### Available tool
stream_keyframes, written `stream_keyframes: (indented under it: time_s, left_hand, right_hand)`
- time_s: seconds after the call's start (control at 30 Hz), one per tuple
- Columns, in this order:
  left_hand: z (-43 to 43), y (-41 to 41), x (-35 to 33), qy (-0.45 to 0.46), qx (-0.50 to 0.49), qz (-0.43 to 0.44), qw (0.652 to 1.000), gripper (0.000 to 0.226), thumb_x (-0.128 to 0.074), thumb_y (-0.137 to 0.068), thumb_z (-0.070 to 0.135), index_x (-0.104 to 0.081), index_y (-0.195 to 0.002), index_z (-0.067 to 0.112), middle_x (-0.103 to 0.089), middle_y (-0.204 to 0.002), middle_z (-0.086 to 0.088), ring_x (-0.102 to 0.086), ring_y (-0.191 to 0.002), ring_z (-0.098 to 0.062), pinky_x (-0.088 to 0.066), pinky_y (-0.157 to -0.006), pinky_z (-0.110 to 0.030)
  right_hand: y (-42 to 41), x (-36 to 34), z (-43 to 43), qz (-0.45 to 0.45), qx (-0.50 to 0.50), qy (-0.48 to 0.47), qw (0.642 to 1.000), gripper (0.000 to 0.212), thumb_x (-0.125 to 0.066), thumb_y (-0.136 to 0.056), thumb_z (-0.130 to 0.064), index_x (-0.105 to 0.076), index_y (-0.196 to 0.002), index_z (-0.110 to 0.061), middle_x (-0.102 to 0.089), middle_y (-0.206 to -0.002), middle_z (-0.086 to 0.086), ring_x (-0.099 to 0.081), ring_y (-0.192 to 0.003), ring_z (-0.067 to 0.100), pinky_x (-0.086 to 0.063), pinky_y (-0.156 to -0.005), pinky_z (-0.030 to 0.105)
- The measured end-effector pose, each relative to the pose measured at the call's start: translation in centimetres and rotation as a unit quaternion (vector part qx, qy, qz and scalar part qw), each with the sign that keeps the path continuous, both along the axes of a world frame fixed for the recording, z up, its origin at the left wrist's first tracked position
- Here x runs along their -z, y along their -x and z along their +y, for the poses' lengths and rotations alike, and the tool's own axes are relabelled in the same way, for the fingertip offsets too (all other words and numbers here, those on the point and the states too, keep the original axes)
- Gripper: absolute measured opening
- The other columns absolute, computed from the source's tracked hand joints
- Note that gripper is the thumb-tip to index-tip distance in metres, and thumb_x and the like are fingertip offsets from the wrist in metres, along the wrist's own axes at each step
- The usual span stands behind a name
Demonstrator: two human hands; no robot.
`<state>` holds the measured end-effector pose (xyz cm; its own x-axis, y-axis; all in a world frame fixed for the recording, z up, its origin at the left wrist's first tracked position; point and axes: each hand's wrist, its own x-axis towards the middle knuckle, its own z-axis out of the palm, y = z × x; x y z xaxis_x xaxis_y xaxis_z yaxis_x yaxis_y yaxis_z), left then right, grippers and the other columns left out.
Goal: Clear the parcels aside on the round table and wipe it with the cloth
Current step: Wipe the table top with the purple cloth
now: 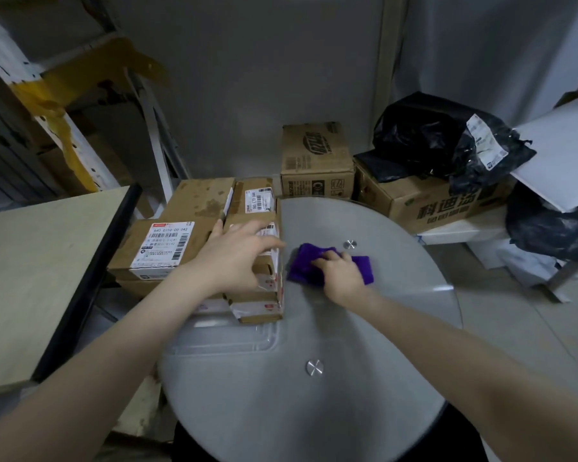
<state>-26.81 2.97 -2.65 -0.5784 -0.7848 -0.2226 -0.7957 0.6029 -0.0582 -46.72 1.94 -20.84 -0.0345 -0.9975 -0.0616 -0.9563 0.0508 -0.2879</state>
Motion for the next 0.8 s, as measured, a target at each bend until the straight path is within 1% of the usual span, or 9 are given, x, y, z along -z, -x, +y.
stream_keyframes:
  time_s: [0.1,0.17,0.23,0.37,0.47,0.57,0.63,0.7,0.8]
  left_hand:
    - [-0.4,0.4,-0.1,-0.004,0.003,0.017,1.0,0.078,-0.07,-0.072,0.05,-0.036,-0.142,0.04,-0.022,-0.156,0.003,-0.02,-0.145,-0.022,-0.008,-0.116,-0.061]
    - [-1.1,0.7,-0.1,-0.015,0.0,0.057,0.998,0.082,-0.059,-0.069,0.07,-0.04,-0.141,0.037,-0.029,-0.153,0.003,-0.028,-0.142,-0.022,-0.019,-0.115,-0.059]
    - [-2.2,1.0,-0.1,-0.023,-0.024,0.121,0.992,0.086,-0.045,-0.066,0.081,-0.047,-0.137,0.032,-0.043,-0.144,0.0,-0.04,-0.133,-0.02,-0.034,-0.109,-0.051]
    - [-4.9,1.0,0.4,0.008,-0.067,0.153,0.986,0.069,-0.056,-0.078,0.064,-0.054,-0.132,0.022,-0.053,-0.135,-0.003,-0.045,-0.127,-0.02,-0.042,-0.103,-0.04]
    - [-6.3,1.2,0.9,0.001,-0.099,0.15,0.984,0.063,-0.059,-0.079,0.059,-0.056,-0.13,0.022,-0.055,-0.13,-0.006,-0.051,-0.12,-0.023,-0.047,-0.095,-0.038]
    - [-6.6,1.8,0.9,-0.011,-0.127,0.153,0.98,0.061,-0.06,-0.079,0.058,-0.058,-0.128,0.021,-0.06,-0.122,-0.009,-0.058,-0.102,-0.025,-0.05,-0.089,-0.038]
    - [-6.8,2.0,0.8,-0.011,-0.134,0.152,0.979,0.059,-0.06,-0.079,0.058,-0.059,-0.126,0.022,-0.059,-0.124,-0.006,-0.058,-0.105,-0.022,-0.05,-0.087,-0.036]
    - [-6.7,2.2,0.6,-0.016,-0.134,0.147,0.98,0.054,-0.059,-0.081,0.057,-0.061,-0.121,0.022,-0.061,-0.114,-0.004,-0.059,-0.09,-0.016,-0.047,-0.077,-0.031]
    - [-7.2,2.1,0.7,-0.019,-0.123,0.128,0.984,0.055,-0.056,-0.081,0.06,-0.062,-0.12,0.022,-0.06,-0.115,-0.002,-0.057,-0.097,-0.017,-0.048,-0.082,-0.032]
  right_hand:
    - [1.1,-2.3,-0.2,-0.085,0.001,0.007,0.996,0.044,-0.049,-0.082,-0.003,-0.064,-0.119,-0.022,-0.063,-0.121,0.008,-0.058,-0.109,0.032,-0.052,-0.087,0.041]
    - [4.2,-4.3,-1.3,-0.14,0.118,0.055,0.982,0.037,-0.048,-0.086,-0.005,-0.063,-0.118,-0.017,-0.066,-0.112,0.01,-0.063,-0.103,0.03,-0.053,-0.083,0.04]
    - [8.3,-4.8,-2.1,-0.102,0.239,0.091,0.961,0.033,-0.049,-0.088,-0.01,-0.06,-0.118,-0.015,-0.063,-0.112,0.013,-0.06,-0.104,0.034,-0.051,-0.083,0.041]
    - [11.9,-3.3,-2.3,-0.066,0.371,-0.111,0.919,0.052,-0.064,-0.085,-0.026,-0.048,-0.132,-0.01,-0.045,-0.134,0.016,-0.042,-0.123,0.04,-0.043,-0.099,0.051]
    - [6.6,-1.6,-2.7,0.022,0.3,-0.07,0.951,0.044,-0.056,-0.091,-0.02,-0.048,-0.133,-0.014,-0.039,-0.14,0.015,-0.035,-0.129,0.042,-0.038,-0.103,0.052]
    - [0.4,-1.2,-4.4,-0.035,0.159,-0.004,0.987,0.034,-0.044,-0.093,-0.013,-0.057,-0.124,-0.016,-0.049,-0.13,0.015,-0.045,-0.12,0.041,-0.045,-0.095,0.048]
    - [0.0,-2.9,-7.1,-0.153,0.167,0.015,0.974,0.033,-0.047,-0.089,-0.009,-0.06,-0.119,-0.015,-0.058,-0.12,0.016,-0.056,-0.112,0.039,-0.05,-0.091,0.048]
    - [1.8,-5.1,-9.8,-0.242,0.242,0.072,0.937,0.037,-0.05,-0.089,-0.01,-0.057,-0.124,-0.016,-0.055,-0.125,0.014,-0.057,-0.111,0.037,-0.05,-0.093,0.047]
    - [4.6,-6.6,-12.6,-0.216,0.263,0.104,0.934,0.055,-0.054,-0.087,-0.006,-0.042,-0.14,-0.02,-0.032,-0.147,0.01,-0.042,-0.123,0.04,-0.042,-0.099,0.048]
